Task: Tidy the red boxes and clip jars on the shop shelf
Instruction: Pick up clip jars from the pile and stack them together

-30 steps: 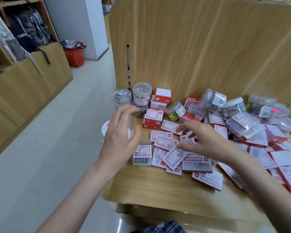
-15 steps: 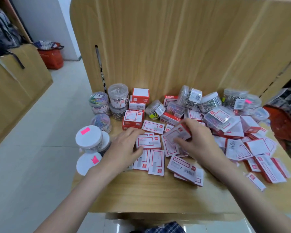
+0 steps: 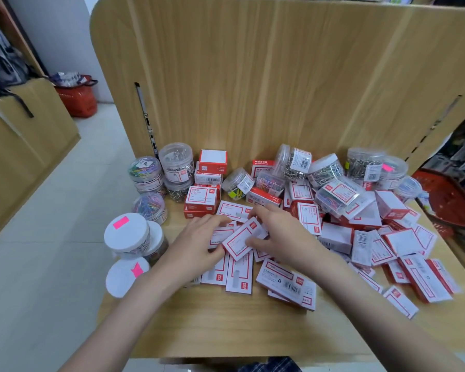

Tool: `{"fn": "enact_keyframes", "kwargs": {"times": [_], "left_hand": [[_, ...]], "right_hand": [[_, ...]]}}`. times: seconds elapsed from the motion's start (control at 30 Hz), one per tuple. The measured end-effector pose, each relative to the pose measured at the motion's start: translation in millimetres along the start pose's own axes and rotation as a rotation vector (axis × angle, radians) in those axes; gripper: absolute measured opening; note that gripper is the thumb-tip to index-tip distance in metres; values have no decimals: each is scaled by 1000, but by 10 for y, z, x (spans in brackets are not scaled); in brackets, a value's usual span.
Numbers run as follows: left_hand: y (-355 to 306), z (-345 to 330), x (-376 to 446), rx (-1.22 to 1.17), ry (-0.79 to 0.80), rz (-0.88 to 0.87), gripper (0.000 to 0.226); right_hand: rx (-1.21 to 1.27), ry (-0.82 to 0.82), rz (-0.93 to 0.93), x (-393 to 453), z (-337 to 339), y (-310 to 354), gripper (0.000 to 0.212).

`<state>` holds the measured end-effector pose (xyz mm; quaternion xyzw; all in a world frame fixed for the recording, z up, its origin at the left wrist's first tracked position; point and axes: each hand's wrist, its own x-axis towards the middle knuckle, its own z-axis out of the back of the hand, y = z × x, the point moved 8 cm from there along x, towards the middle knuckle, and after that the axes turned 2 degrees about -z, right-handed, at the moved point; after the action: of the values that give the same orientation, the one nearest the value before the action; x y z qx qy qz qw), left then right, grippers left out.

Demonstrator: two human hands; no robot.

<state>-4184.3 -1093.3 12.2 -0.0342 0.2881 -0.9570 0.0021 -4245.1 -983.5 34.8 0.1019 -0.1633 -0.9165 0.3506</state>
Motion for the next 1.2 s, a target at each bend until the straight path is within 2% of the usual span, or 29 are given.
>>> {"fn": "enact_keyframes", "kwargs": {"times": [0.1, 0.17, 0.27, 0.37, 0.43, 0.47, 0.57, 0.7, 0.87, 0.97, 1.03, 1.2], "left_hand": [[0, -32, -43, -150, 51, 32, 63], [18, -45, -70, -205, 65, 48, 63], [24, -2, -62, -275, 4, 39, 59], [-13, 83, -24, -344, -74, 41, 47], [-36, 152, 3, -347, -118, 34, 44], [-37, 185, 20, -344, -136, 31, 43], [-37, 225, 107, -355, -163, 29, 37], [-237, 147, 301, -299, -155, -35, 36], [-681, -25, 511, -273, -135, -152, 29], [-856, -158, 607, -271, -107, -185, 28], [-917, -244, 632, -258, -92, -198, 29], [-988, -225, 651, -244, -223, -192, 40]], "right_hand": [[-30, 25, 52, 16, -25, 17, 50], [56, 84, 93, 24, -63, 45, 55], [82, 153, 111, 63, -103, 54, 61], [79, 190, 104, 77, -99, 77, 44], [48, 139, 125, 45, 15, 110, 22], [24, 98, 133, 16, 106, 107, 20], [32, -67, 121, -93, 504, -34, 24], [63, -216, -5, -313, 1005, -484, 31], [38, -212, -132, -695, 1223, -1024, 29], [58, -122, -185, -830, 1082, -1204, 29], [105, -148, -217, -849, 996, -1300, 27], [186, -242, -226, -761, 876, -1342, 29]]}}
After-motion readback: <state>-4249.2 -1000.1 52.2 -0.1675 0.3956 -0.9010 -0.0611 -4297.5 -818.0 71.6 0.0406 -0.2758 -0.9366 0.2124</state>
